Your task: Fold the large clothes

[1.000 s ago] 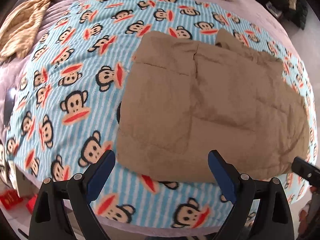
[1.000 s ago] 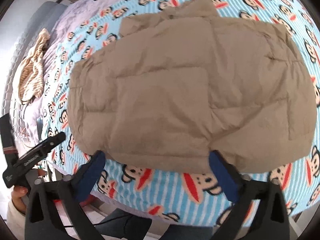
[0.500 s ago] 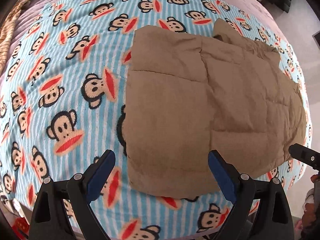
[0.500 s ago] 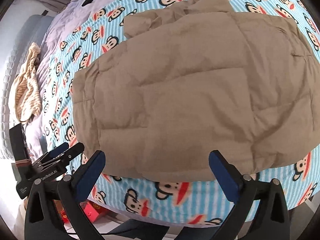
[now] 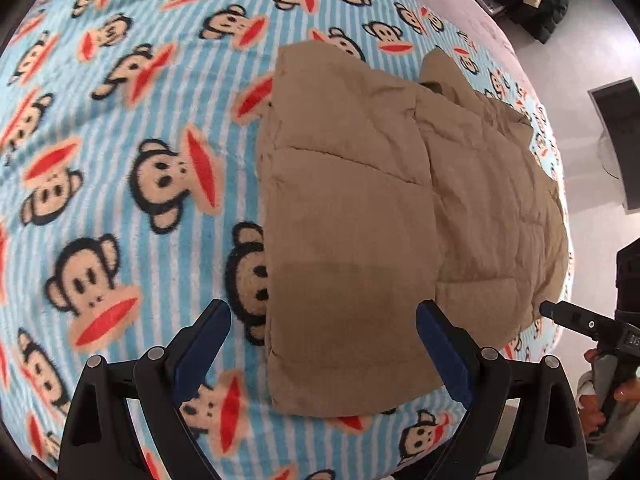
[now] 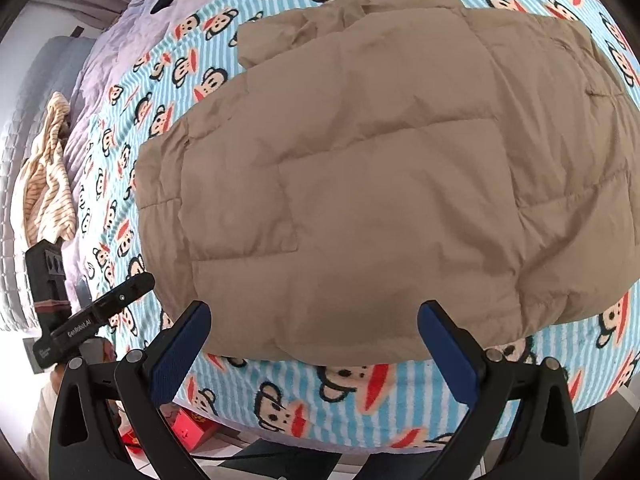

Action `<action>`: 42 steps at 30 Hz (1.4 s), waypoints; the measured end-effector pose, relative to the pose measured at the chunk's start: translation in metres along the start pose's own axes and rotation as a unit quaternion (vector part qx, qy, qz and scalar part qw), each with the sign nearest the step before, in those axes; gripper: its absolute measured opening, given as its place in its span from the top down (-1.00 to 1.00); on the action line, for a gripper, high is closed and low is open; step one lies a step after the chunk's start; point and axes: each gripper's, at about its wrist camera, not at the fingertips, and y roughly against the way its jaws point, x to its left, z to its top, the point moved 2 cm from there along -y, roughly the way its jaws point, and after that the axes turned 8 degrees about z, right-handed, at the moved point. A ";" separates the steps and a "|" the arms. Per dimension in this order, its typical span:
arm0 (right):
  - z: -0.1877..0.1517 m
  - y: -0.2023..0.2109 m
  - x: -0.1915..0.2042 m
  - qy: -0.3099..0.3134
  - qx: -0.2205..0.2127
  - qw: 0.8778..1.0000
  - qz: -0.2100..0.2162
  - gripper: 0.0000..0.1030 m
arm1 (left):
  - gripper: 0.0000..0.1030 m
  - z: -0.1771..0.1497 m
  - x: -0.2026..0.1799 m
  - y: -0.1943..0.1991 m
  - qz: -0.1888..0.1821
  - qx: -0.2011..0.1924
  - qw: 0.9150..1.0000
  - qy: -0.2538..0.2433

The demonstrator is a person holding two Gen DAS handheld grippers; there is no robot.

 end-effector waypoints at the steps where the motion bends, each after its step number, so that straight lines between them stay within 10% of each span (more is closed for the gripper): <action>1: 0.000 0.000 -0.001 -0.001 0.001 1.000 -0.001 -0.99 | -0.83 0.000 -0.001 -0.002 -0.001 0.001 1.000 -0.005; 14: -0.003 -0.002 -0.006 0.004 0.013 1.000 -0.008 -0.99 | -0.83 0.041 0.001 -0.056 -0.156 0.030 0.987 -0.018; 21: 0.002 -0.003 -0.001 0.011 0.009 1.000 -0.005 -0.99 | -0.83 0.057 -0.031 -0.087 -0.131 0.041 0.989 -0.052; 22: 0.004 -0.001 -0.001 0.012 0.006 1.000 -0.006 -0.99 | -0.77 0.058 -0.033 -0.087 -0.126 0.040 0.990 -0.054; 24: 0.008 0.001 -0.001 0.012 0.000 1.000 -0.006 -0.99 | 0.07 0.058 -0.039 -0.080 -0.135 0.042 0.988 -0.062; 29: 0.020 0.010 -0.007 0.004 -0.024 1.000 -0.015 -0.99 | 0.51 0.056 -0.049 -0.047 -0.169 0.018 0.984 -0.056; 32: 0.030 0.020 -0.014 -0.001 -0.054 0.998 -0.031 -0.53 | 0.52 0.053 -0.060 -0.021 -0.199 -0.003 0.978 -0.056; 34: 0.038 0.026 -0.020 -0.002 -0.074 0.996 -0.053 0.59 | 0.52 0.050 -0.069 -0.006 -0.217 -0.012 0.975 -0.056; 42: 0.092 0.010 -0.049 0.019 -0.110 0.993 -0.036 0.76 | 0.52 0.042 -0.129 0.038 -0.205 -0.027 0.976 -0.072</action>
